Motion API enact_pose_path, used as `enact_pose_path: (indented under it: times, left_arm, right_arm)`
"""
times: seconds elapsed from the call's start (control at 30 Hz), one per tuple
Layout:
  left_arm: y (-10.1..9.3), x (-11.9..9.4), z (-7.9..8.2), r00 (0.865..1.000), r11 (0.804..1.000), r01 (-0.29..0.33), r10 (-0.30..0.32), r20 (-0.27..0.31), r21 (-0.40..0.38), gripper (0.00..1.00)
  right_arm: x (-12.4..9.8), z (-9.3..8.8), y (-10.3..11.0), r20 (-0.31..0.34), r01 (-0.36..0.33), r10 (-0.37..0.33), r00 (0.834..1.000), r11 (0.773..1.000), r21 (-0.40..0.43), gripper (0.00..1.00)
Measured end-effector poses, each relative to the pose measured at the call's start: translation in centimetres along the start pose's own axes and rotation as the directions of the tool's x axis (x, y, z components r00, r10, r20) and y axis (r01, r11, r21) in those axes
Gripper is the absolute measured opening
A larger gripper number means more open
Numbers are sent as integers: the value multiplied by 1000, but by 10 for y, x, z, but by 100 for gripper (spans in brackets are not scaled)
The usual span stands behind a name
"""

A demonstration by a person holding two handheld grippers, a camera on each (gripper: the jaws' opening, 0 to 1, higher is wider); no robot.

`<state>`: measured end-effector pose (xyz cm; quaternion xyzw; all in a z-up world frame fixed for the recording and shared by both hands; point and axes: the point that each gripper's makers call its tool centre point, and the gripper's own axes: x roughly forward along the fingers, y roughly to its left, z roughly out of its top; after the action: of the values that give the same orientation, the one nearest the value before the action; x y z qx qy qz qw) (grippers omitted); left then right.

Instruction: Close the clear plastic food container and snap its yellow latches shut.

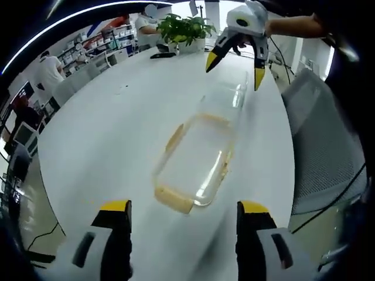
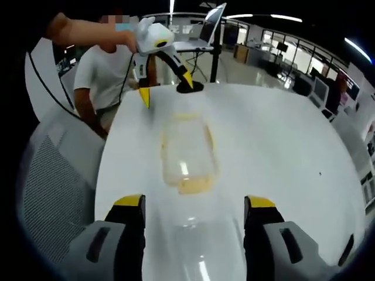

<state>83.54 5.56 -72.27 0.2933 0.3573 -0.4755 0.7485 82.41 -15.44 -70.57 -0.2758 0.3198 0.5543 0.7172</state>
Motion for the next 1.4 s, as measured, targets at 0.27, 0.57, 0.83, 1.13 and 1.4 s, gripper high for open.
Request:
enact_pose_path:
  times: [0.27, 0.57, 0.83, 1.13, 1.4]
  left_arm:
    - [8, 6, 0, 999, 998, 27, -26, -22, 48, 62]
    - [13, 16, -7, 997, 993, 63, -59, -47, 101, 56]
    - [13, 24, -9, 993, 984, 105, -97, -65, 146, 50]
    - [17, 31, -12, 989, 971, 132, -115, -98, 197, 45]
    - [17, 37, -14, 984, 962, 155, -130, -123, 226, 40]
  right_arm:
    - [14, 4, -3, -30, -4, 3, 1000, 1000, -17, 63]
    - [29, 4, -5, -83, -15, 11, 996, 999, -43, 57]
    - [41, 4, -6, -114, -28, 22, 993, 998, -50, 54]
    - [58, 1, -4, -163, -61, 42, 986, 992, -110, 50]
    - [69, -6, -7, -222, -70, 32, 975, 983, -167, 47]
